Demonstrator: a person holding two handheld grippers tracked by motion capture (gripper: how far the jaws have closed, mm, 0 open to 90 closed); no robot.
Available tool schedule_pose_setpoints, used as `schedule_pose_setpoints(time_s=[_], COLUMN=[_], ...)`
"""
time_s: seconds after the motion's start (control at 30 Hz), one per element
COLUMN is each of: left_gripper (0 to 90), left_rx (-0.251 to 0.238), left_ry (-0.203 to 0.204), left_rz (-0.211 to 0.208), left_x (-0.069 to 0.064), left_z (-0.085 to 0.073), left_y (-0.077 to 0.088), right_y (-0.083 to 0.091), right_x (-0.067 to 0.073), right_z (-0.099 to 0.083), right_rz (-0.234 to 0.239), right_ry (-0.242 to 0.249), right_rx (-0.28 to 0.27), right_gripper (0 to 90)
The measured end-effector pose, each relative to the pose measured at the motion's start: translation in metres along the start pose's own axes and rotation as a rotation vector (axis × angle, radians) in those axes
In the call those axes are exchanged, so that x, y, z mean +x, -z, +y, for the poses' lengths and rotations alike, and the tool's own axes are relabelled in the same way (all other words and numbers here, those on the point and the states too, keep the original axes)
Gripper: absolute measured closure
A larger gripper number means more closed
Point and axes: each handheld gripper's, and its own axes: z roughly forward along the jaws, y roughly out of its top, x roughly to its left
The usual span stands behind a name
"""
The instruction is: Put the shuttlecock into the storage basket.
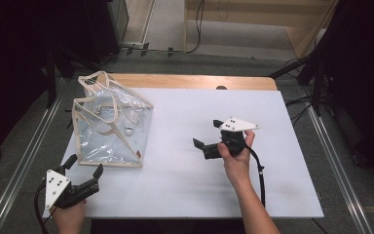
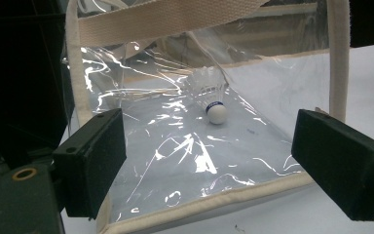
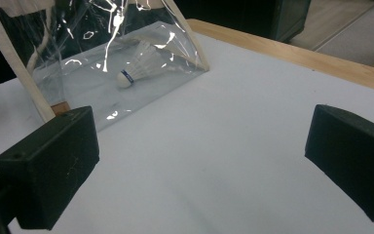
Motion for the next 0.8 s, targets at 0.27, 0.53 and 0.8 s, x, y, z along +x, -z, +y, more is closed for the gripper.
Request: schedule_pose_setpoints(time_s=[0.27,0.53,0.8], left_gripper=[13.4,13.4,13.4], left_rx=[0.0,0.0,0.001], left_ry=[0.0,0.0,-0.002], left_rz=[0.0,0.001,0.002], left_x=[0.0,0.0,0.0], left_z=[0.0,0.0,0.0], left_y=[0.0,0.0,0.0], right_y=[0.016,0.031,0.046], right_x=[-0.013,-0.026,-0.036], right_z=[-0.013,-0.028,-0.041], right_rz=[-0.035,-0.076,-0.106], right_ry=[-0.015,-0.016,-0.035], right_rx=[-0.002,0.016,0.014], right_gripper=[0.0,0.0,0.0])
